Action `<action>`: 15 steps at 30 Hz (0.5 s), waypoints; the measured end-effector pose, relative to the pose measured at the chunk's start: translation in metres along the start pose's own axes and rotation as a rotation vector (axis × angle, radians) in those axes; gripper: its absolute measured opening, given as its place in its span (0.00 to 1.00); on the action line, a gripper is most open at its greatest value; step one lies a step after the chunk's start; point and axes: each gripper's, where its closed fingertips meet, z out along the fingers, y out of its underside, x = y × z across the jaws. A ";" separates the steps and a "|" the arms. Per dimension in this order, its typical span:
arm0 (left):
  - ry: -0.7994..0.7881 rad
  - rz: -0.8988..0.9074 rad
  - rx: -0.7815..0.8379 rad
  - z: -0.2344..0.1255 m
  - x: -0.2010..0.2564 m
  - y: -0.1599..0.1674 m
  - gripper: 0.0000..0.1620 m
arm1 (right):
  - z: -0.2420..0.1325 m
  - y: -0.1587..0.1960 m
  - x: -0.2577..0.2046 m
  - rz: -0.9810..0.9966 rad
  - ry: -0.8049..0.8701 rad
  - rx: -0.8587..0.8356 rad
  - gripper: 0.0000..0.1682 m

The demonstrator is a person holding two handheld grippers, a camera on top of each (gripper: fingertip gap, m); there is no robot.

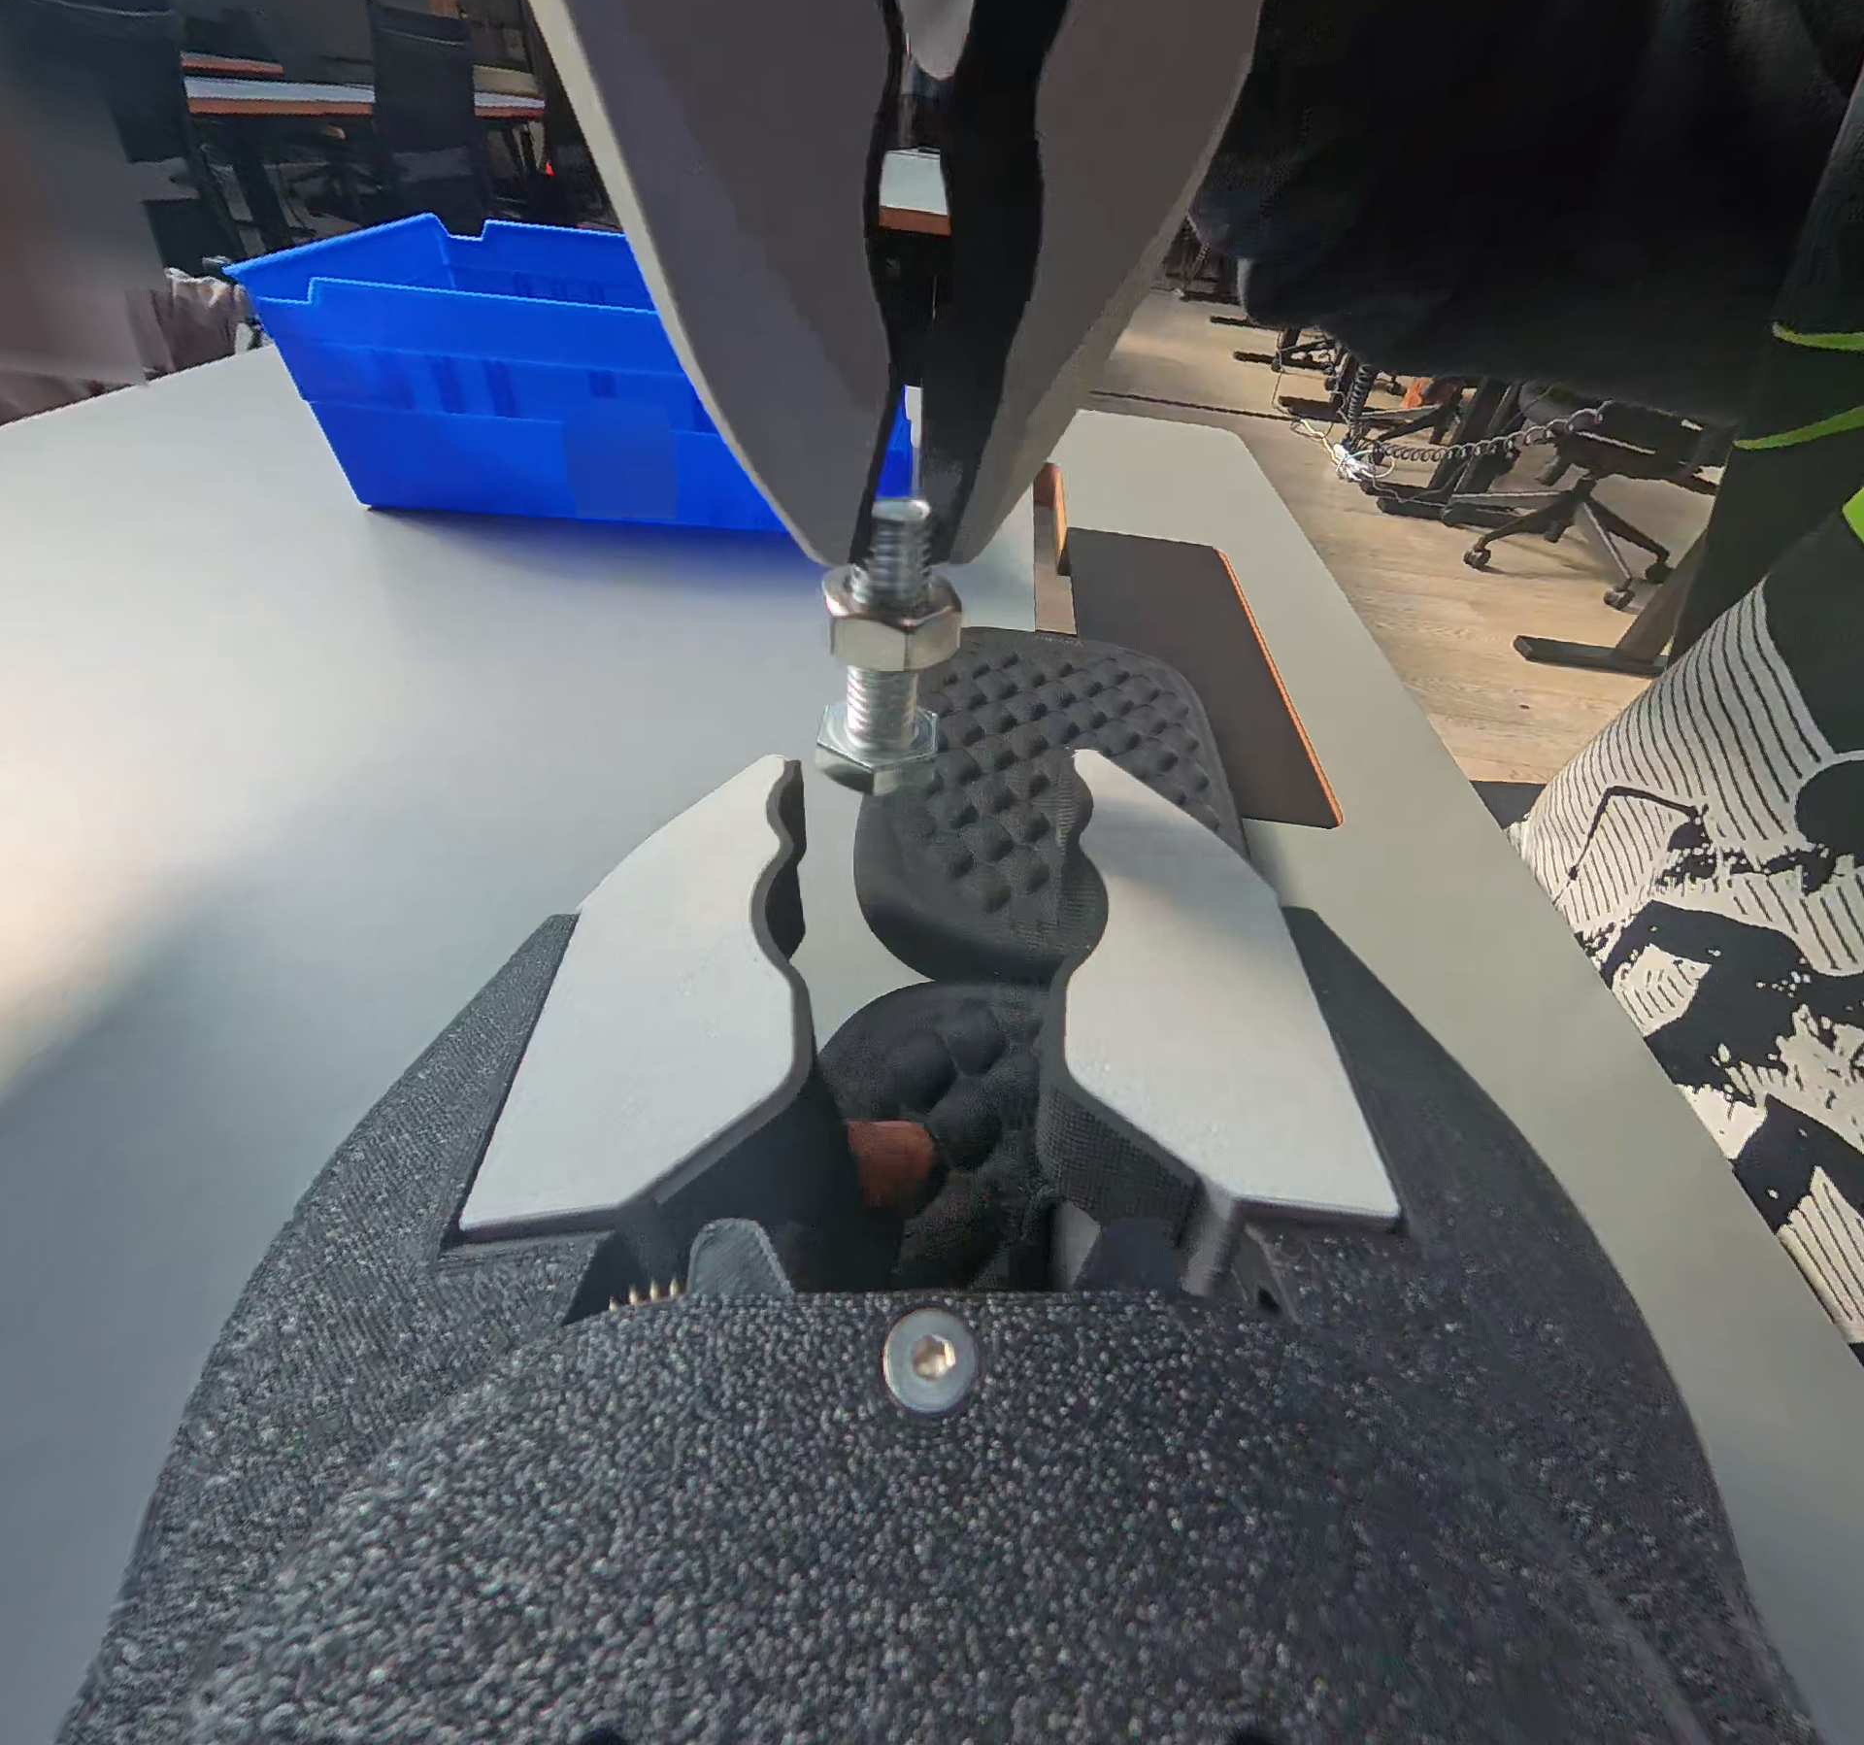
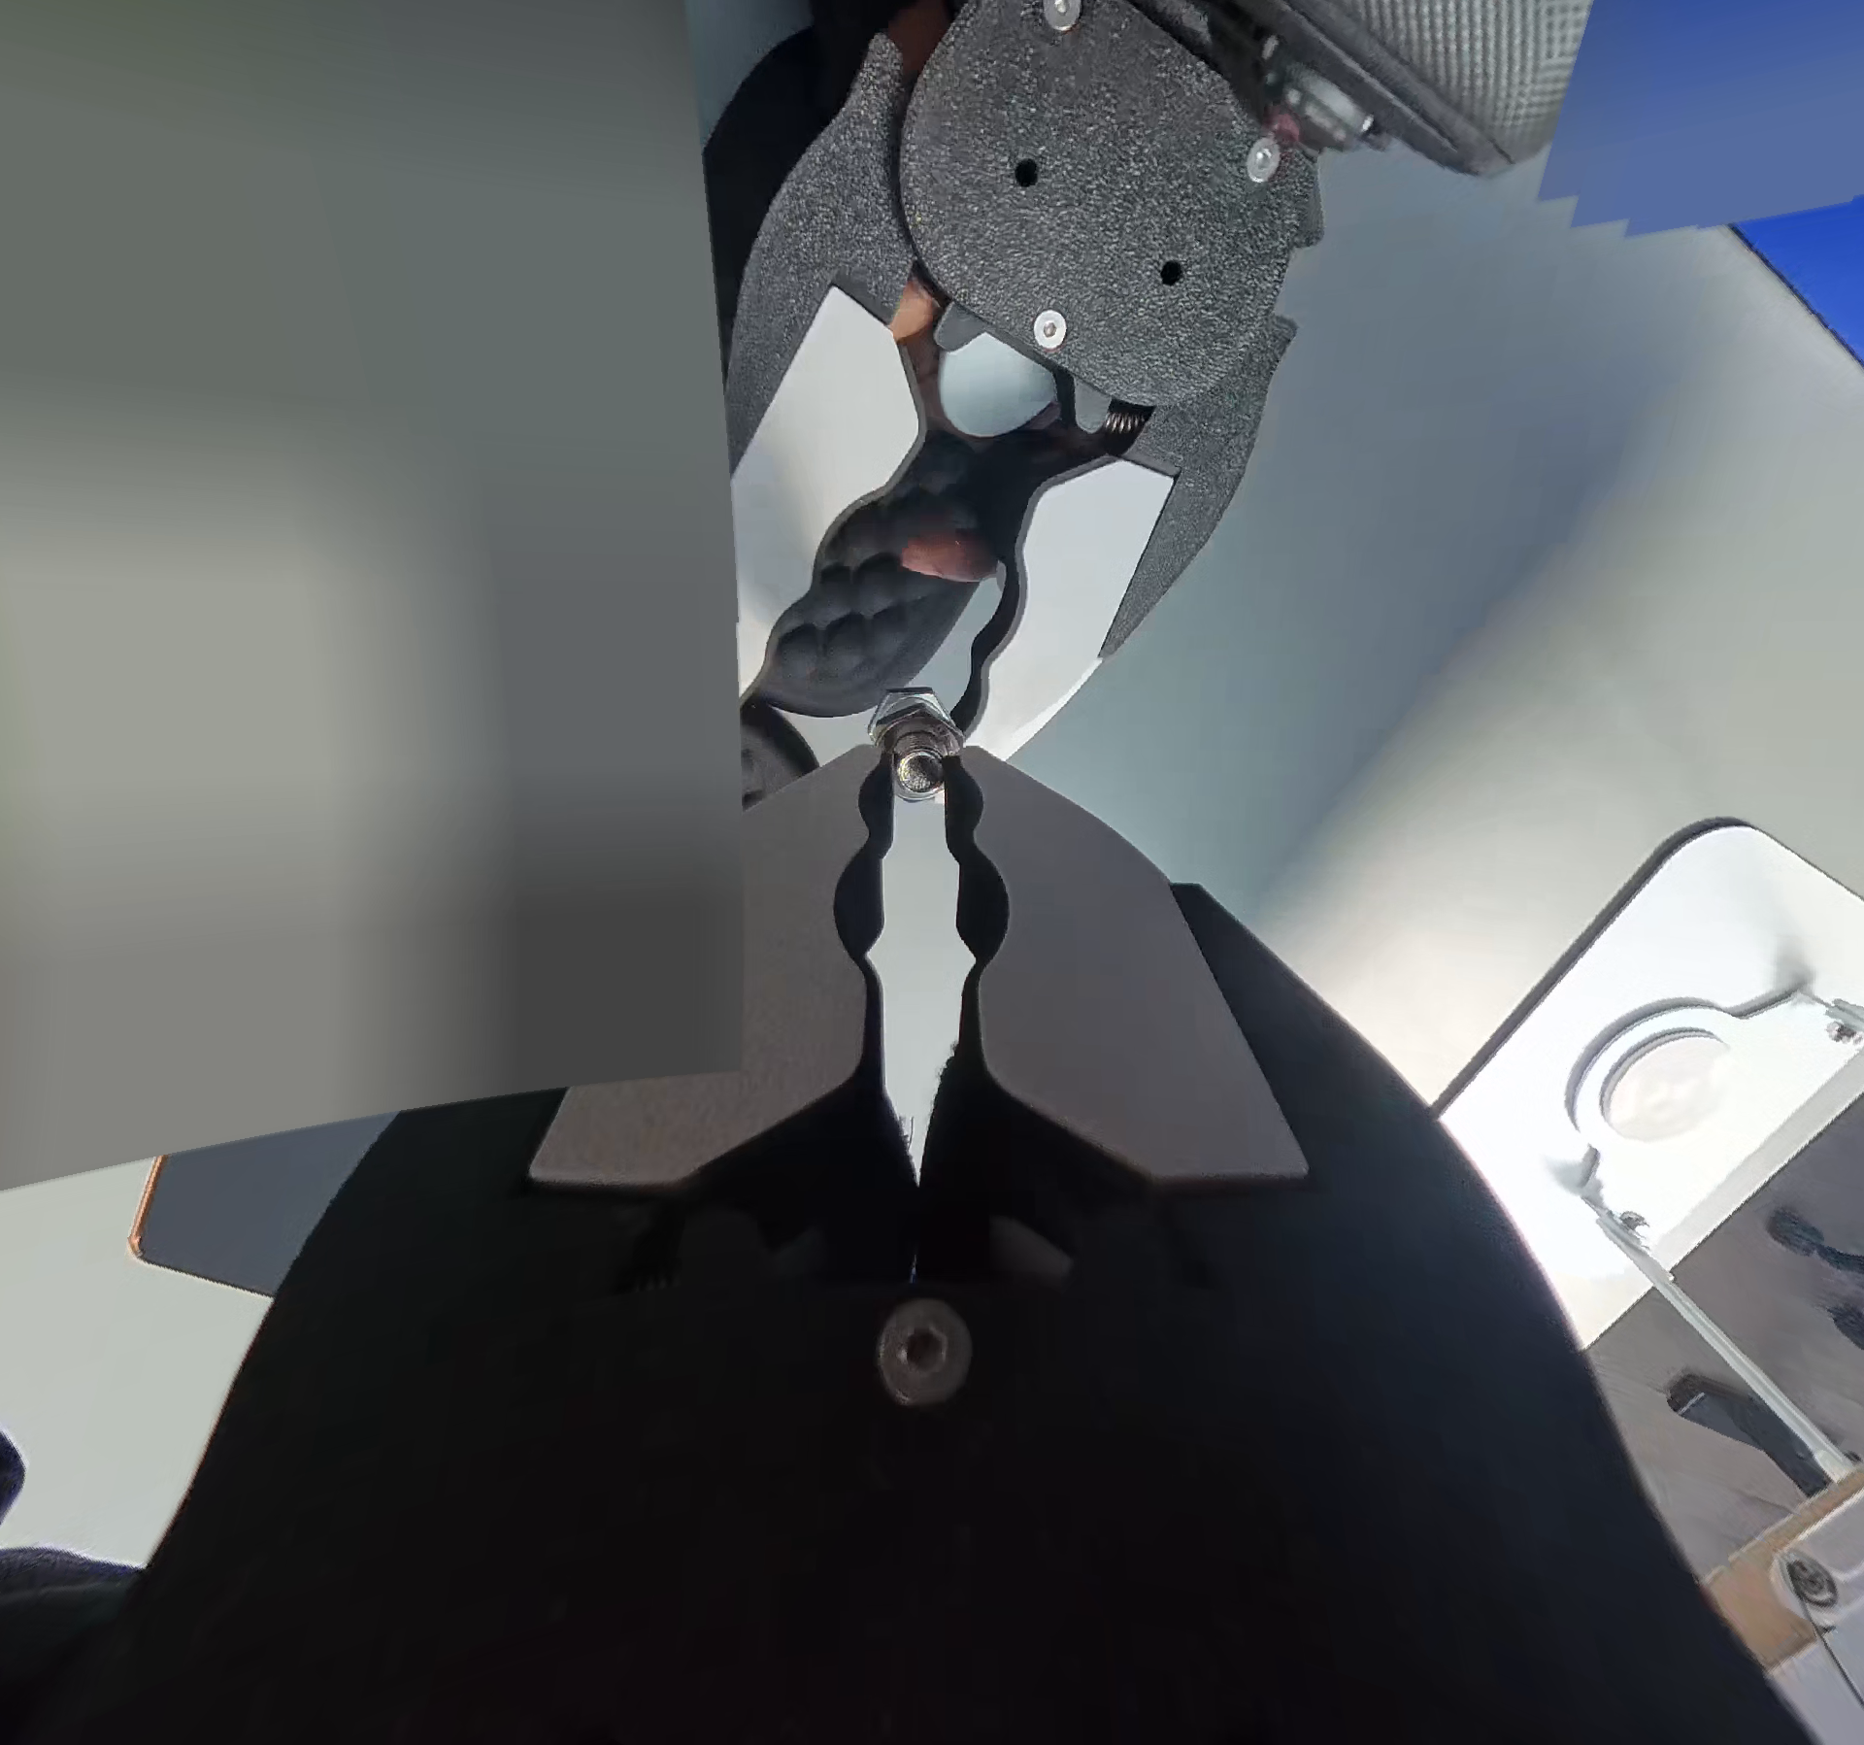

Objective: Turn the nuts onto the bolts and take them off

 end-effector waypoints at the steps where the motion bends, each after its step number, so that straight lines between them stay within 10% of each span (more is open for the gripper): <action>1: -0.007 -0.004 -0.007 0.001 -0.001 0.001 0.37 | -0.006 0.006 0.003 0.027 0.017 0.010 0.05; 6: -0.055 -0.004 -0.026 0.003 -0.006 0.003 0.63 | -0.044 0.063 0.018 0.230 0.130 0.026 0.05; 15: -0.046 -0.022 0.013 -0.001 -0.007 -0.002 0.64 | -0.104 0.243 0.017 0.763 0.324 -0.025 0.05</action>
